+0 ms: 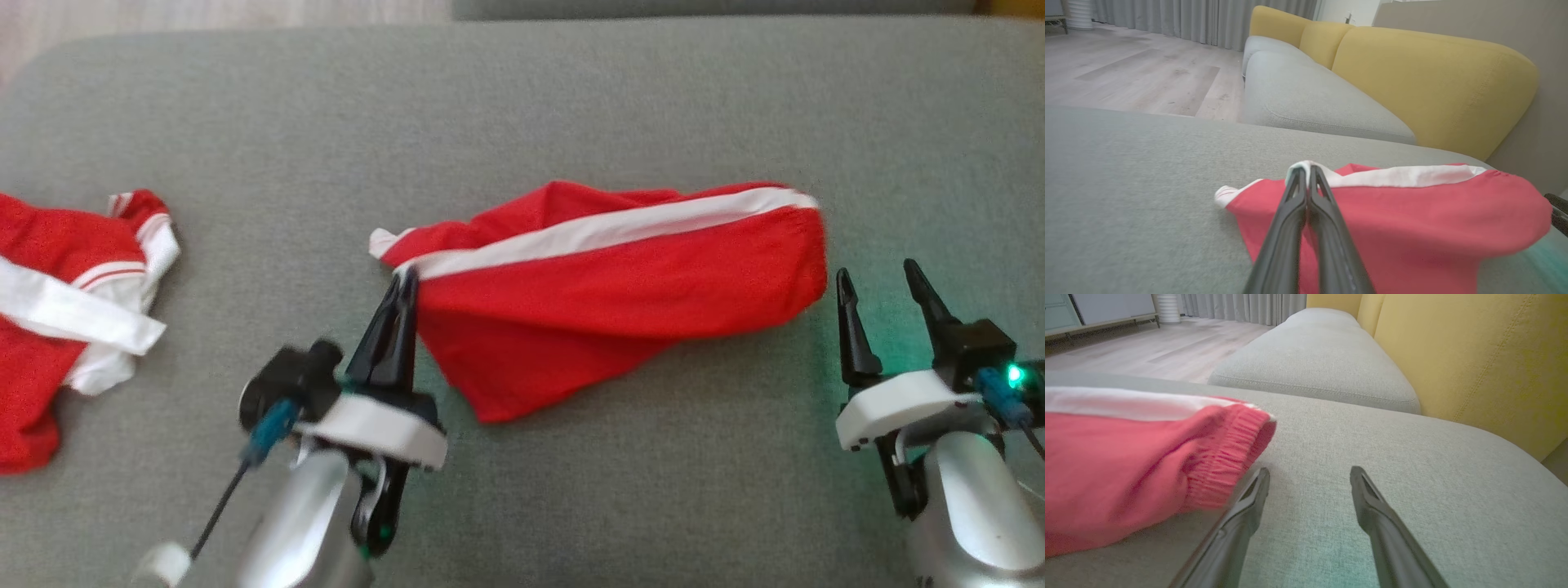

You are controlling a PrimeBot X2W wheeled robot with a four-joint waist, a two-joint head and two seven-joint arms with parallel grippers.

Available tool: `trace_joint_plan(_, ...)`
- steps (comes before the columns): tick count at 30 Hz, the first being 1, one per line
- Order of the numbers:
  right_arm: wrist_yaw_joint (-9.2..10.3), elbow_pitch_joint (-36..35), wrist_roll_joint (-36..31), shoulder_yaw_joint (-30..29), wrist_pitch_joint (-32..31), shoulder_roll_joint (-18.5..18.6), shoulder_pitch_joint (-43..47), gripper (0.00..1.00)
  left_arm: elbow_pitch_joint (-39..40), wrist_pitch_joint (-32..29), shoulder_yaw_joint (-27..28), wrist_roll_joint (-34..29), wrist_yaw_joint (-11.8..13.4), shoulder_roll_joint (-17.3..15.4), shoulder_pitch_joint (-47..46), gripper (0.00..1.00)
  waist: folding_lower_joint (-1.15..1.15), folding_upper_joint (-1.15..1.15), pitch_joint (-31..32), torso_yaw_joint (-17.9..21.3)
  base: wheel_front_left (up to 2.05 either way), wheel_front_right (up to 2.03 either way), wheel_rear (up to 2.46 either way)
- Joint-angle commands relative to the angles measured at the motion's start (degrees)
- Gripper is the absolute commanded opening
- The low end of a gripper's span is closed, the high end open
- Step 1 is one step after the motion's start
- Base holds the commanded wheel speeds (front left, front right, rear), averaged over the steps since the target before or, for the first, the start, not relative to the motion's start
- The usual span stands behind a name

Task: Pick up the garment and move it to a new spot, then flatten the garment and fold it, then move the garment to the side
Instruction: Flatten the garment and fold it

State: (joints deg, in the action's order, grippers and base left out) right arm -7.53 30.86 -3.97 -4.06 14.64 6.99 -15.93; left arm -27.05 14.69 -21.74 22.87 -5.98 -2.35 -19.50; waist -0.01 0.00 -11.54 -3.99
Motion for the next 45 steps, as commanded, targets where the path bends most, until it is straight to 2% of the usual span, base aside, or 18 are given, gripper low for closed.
trace_joint_plan(1,0.04,-2.1,0.6,0.7,0.4,-0.5,0.0,1.00,2.9,0.3,2.6,-0.9,-0.3,-0.5,0.1,0.00,0.01,0.00,1.5,-0.9,0.00,0.00,0.00)
trace_joint_plan(7,0.04,-2.5,1.8,-0.5,0.4,-1.6,2.0,1.00,5.2,0.3,4.4,-3.0,-0.9,-0.5,7.3,0.00,0.01,0.00,4.5,-1.2,0.00,0.00,0.00)
trace_joint_plan(16,0.04,-2.7,3.5,-0.7,0.4,-3.0,5.0,1.00,2.0,0.3,7.4,-4.7,-1.4,-0.5,14.1,0.00,0.01,0.00,8.3,-0.7,0.00,0.00,0.00)
trace_joint_plan(18,0.04,-3.0,4.0,0.0,0.4,-3.3,5.3,1.00,1.7,0.3,8.9,-5.3,-1.3,-0.5,14.3,0.51,0.01,0.00,8.4,-0.5,0.00,0.00,0.00)
trace_joint_plan(19,0.04,-3.1,4.3,0.3,0.4,-3.4,5.4,1.00,1.4,0.3,9.4,-5.6,-1.3,-0.5,14.4,0.94,0.01,0.00,8.4,-0.4,0.00,0.00,0.00)
trace_joint_plan(20,0.04,-3.2,4.5,0.7,0.4,-3.5,5.4,1.00,1.3,0.3,9.9,-6.0,-1.1,-0.5,14.4,1.00,0.01,0.00,8.3,-0.2,0.00,0.00,0.00)
trace_joint_plan(27,0.04,-4.9,6.8,3.0,0.4,-3.8,4.8,1.00,3.2,0.3,12.4,-8.4,1.7,-0.5,14.3,1.00,0.01,0.00,7.3,0.2,0.00,0.00,0.00)
trace_joint_plan(35,0.04,-9.5,11.0,8.3,0.4,-4.0,4.5,1.00,8.2,0.3,15.0,-13.3,4.9,-0.5,14.7,1.00,0.01,0.00,6.6,0.5,0.00,0.00,0.00)
trace_joint_plan(45,0.04,-7.6,15.8,14.0,0.4,-2.8,5.7,1.00,8.2,0.3,14.7,-13.3,5.1,-0.5,15.7,1.00,0.01,0.00,6.5,0.4,0.00,0.00,0.00)
